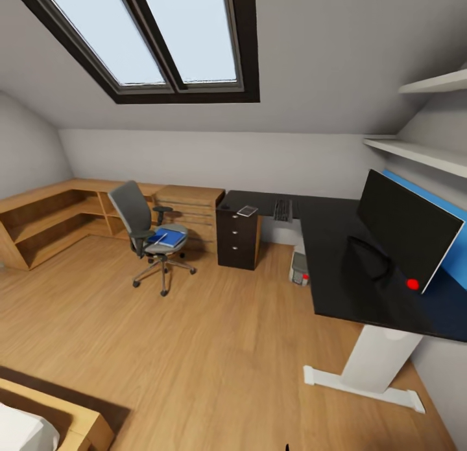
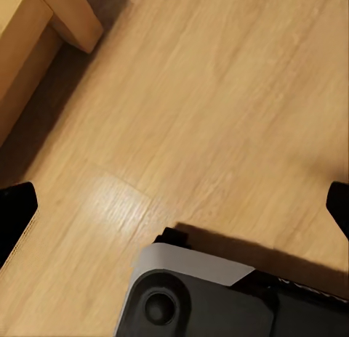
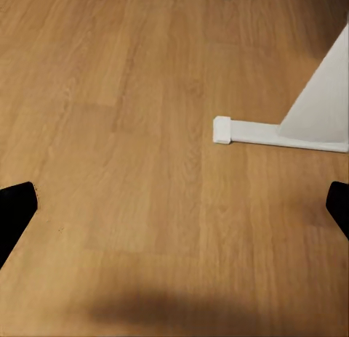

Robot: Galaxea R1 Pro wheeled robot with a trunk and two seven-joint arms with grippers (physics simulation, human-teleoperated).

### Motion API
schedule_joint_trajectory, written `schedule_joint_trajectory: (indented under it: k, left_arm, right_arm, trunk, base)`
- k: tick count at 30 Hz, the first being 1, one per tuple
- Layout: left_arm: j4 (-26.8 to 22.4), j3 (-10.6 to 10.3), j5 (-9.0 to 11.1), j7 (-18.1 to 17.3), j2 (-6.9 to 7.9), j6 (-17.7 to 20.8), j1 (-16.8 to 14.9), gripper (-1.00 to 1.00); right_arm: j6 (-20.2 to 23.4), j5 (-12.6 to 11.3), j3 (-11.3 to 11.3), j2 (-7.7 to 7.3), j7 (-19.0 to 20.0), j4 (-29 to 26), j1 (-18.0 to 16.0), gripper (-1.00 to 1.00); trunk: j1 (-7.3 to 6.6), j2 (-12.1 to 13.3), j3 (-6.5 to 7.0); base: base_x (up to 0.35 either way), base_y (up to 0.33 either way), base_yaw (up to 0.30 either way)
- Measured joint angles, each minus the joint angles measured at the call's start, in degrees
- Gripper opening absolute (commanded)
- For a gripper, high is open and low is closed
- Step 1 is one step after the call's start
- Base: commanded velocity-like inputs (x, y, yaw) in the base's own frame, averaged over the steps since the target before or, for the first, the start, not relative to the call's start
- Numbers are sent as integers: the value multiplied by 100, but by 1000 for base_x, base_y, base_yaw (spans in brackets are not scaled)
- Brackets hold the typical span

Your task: In the bedroom, organize the workspace by keeping the computer under the desk, ensuring the monitor is on the desk, placing the keyboard on the desk next to the monitor, placing the mouse on the desk next to the keyboard, moving the folder from the swivel chair onto the desk next to the mouse, stacking the notebook on top of the folder with the pen on top of the notebook, and positioning the swivel chair next to the desk.

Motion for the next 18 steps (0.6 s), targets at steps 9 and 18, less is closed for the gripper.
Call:
schedule_joint_trajectory:
  k: [9,18]
  left_arm:
    - [1,0,8,-76,2,2,0,100]
    - [28,0,8,-77,2,1,1,100]
  right_arm:
    - [-3,10,18,6,9,0,0,100]
    - [-6,15,18,6,21,132,1,100]
  trunk:
    - [0,0,0]
    - [0,0,0]
  base:
    - [262,238,-26]
    - [265,236,-237]
